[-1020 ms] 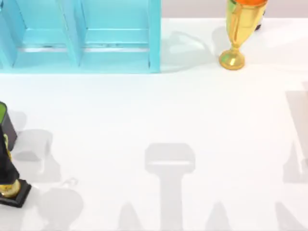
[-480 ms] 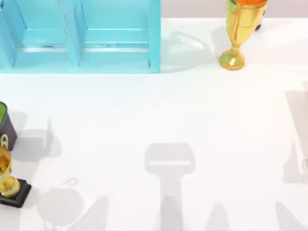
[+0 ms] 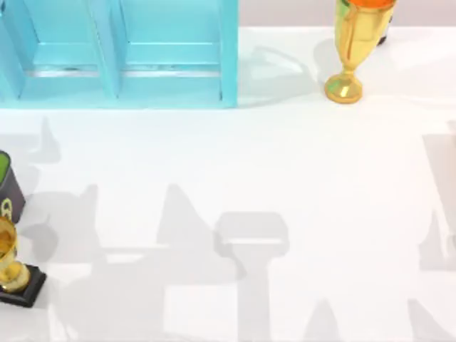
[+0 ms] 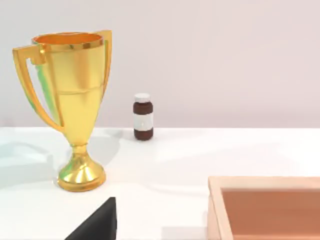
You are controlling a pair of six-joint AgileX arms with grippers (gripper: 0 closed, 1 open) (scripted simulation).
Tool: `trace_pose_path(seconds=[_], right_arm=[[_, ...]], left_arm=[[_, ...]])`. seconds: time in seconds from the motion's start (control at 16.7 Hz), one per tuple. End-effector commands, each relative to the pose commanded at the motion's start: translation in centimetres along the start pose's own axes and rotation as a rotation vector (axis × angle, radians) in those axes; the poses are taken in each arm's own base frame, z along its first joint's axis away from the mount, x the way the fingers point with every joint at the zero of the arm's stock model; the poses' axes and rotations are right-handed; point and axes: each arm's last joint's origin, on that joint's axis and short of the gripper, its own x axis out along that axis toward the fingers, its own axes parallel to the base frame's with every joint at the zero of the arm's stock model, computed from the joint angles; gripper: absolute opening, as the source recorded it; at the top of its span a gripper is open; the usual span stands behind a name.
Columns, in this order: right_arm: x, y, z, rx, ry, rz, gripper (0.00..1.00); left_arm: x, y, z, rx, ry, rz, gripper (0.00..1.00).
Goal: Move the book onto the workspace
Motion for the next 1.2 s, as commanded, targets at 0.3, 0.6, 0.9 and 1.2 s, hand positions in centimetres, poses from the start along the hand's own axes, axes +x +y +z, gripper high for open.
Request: trace_pose_path(seconds=[0.3,0.6,0.9,1.2], right_arm=[[0.0,0.0,0.0,0.000,0.000,0.000,1.00],[0.0,0.0,0.0,0.000,0.000,0.000,1.00],[0.0,0.0,0.0,0.000,0.000,0.000,1.00],[0.0,0.0,0.0,0.000,0.000,0.000,1.00]], left_arm=[[7.0,6.3,-6.3,-0.025,0.070,-0.012,1.00],[10.2,10.8,-12.2,-0.022,0.057,-0.022,1.00],[10.8,12.0,-13.9,-0.013,0.039,-0.028,1.00],[11.1,11.7,-13.5,-0.013,0.038,-0.028,1.00]])
